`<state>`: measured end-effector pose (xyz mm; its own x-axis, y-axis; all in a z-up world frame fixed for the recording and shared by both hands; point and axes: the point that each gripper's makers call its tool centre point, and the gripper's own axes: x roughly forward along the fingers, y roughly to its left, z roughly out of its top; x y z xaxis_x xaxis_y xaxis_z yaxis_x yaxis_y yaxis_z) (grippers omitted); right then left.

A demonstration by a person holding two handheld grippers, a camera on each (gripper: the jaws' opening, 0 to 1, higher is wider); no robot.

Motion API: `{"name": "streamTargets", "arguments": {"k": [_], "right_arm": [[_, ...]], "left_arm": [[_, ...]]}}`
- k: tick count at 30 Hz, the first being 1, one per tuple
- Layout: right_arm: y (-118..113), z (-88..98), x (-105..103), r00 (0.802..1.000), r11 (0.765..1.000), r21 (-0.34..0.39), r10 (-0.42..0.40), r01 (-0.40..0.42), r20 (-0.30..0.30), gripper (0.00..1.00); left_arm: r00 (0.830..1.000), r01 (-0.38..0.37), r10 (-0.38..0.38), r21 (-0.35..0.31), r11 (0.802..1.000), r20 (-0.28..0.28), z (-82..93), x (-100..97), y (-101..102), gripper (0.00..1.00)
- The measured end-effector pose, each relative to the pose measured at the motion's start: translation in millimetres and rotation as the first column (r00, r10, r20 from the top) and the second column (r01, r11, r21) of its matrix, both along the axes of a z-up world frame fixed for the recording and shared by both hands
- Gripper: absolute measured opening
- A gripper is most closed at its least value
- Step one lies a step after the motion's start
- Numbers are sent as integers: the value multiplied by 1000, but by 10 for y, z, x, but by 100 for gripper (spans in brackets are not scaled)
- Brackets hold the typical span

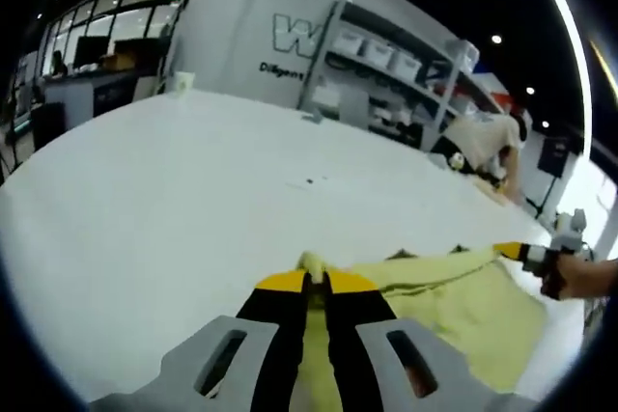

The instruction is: Fold the garment on the visible template until the final outline fits inside the template.

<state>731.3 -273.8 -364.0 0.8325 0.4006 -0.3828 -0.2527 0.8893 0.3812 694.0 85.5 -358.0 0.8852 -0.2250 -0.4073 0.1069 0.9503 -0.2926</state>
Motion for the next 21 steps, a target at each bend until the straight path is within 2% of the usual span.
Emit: {"name": "streamTargets", "arguments": {"k": [1,3,8,10,11,13,15,17,18,19,21], "right_arm": [[-46,53,29,1000,1000,-5,5,-5,16,10],[-61,179,-45,999,1000,-17,24,-23,40,11],[-118,299,-228,996,998,-2,57,-57,73,13],[-199,372,-343,993,997,-15,81,-80,87,14],[-241,341,-361,992,996,-22,94,-92,90,14],[-241,313,-534,985,989,-41,145,-141,96,15],[-236,307,-693,975,980,-53,198,-194,99,15],[-215,282,-861,965,968,-79,247,-240,91,15],[-197,277,-983,955,957,-97,282,-274,94,15],[-166,270,-1108,947,949,-97,310,-301,89,15],[-160,244,-1210,940,942,-95,331,-323,83,15]], "left_arm": [[1000,16,-16,-8,1000,9,42,-44,-14,13],[998,39,-39,0,999,40,118,-95,-29,20],[996,58,-54,-47,997,77,246,-179,-26,33],[993,77,-75,-17,997,91,303,-273,-43,34],[989,103,-102,-3,995,103,307,-325,-60,33],[986,126,-125,3,992,107,322,-391,-81,32],[977,187,-189,24,982,102,354,-554,-136,32],[973,206,-207,25,978,101,370,-643,-145,32],[969,226,-228,33,974,93,392,-753,-163,32],[964,248,-251,45,968,85,377,-844,-167,32],[955,284,-288,66,957,69,304,-966,-127,31]]}}
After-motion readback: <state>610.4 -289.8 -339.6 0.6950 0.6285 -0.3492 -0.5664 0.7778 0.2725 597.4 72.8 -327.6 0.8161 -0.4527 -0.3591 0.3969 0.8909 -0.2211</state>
